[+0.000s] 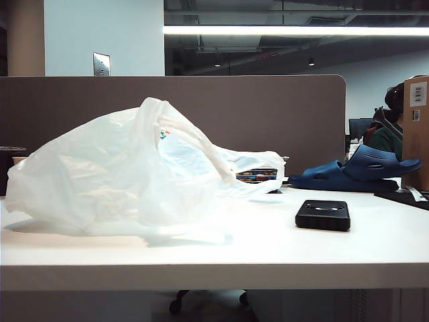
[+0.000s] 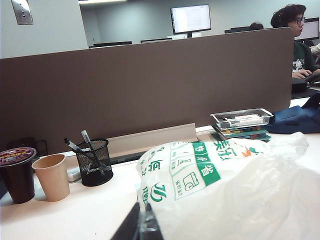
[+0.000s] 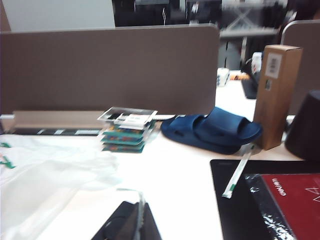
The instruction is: Put the power bank into the bag.
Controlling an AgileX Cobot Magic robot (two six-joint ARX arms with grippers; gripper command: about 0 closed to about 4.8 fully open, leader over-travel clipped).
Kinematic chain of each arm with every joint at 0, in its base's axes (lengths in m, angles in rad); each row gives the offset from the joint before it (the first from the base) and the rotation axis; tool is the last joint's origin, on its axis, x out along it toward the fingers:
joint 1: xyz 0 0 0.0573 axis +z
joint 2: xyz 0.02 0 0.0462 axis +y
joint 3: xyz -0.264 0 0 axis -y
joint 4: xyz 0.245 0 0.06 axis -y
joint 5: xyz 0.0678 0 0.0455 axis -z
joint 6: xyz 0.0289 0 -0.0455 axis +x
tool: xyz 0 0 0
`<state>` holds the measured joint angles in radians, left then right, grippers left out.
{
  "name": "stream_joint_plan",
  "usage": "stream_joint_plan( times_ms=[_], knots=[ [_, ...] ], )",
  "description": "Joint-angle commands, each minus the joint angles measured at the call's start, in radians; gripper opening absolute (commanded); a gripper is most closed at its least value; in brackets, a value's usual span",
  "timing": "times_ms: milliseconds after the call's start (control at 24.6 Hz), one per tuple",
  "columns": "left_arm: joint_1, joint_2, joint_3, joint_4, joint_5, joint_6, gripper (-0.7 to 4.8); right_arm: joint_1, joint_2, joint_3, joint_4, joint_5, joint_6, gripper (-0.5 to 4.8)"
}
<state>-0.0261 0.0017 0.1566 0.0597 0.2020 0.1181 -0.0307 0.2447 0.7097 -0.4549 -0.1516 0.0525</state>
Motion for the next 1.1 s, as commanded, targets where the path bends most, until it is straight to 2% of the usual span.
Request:
stream_joint_plan(
  times_ms=[41,326,448,570,773,814,896,936,1099],
  knots=[
    [-0.002,0.000,0.004,0.001,0.027,0.001,-0.06,0.001,0.146,0.187,-0.124,-0.050,0.003,-0.06],
    [-0.002,0.000,0.004,-0.021,0.058,0.001,-0.06,0.002,0.460,0.578,-0.423,-0.065,0.004,-0.06],
    [-0.003,0.000,0.004,-0.022,0.080,0.001,-0.06,0.002,0.605,0.758,-0.555,-0.119,0.004,-0.06],
    [-0.003,0.000,0.004,-0.023,0.079,0.001,-0.06,0.049,0.773,0.933,-0.636,-0.140,0.032,-0.06],
    [-0.002,0.000,0.003,-0.040,0.079,0.001,-0.06,0.164,0.937,1.051,-0.649,-0.136,0.061,-0.05],
    [-0.003,0.000,0.003,-0.047,0.079,0.002,-0.06,0.207,0.986,1.071,-0.647,-0.136,0.061,0.08],
    [-0.002,0.000,0.003,-0.052,0.079,0.002,-0.06,0.255,1.043,1.076,-0.632,-0.136,0.060,0.91],
    [-0.003,0.000,0.003,-0.052,0.079,0.002,-0.06,0.263,1.062,1.076,-0.622,-0.136,0.059,1.15],
    [-0.002,0.000,0.003,-0.052,0.079,0.002,-0.06,0.301,1.156,1.076,-0.508,-0.159,0.061,1.27]
  ],
)
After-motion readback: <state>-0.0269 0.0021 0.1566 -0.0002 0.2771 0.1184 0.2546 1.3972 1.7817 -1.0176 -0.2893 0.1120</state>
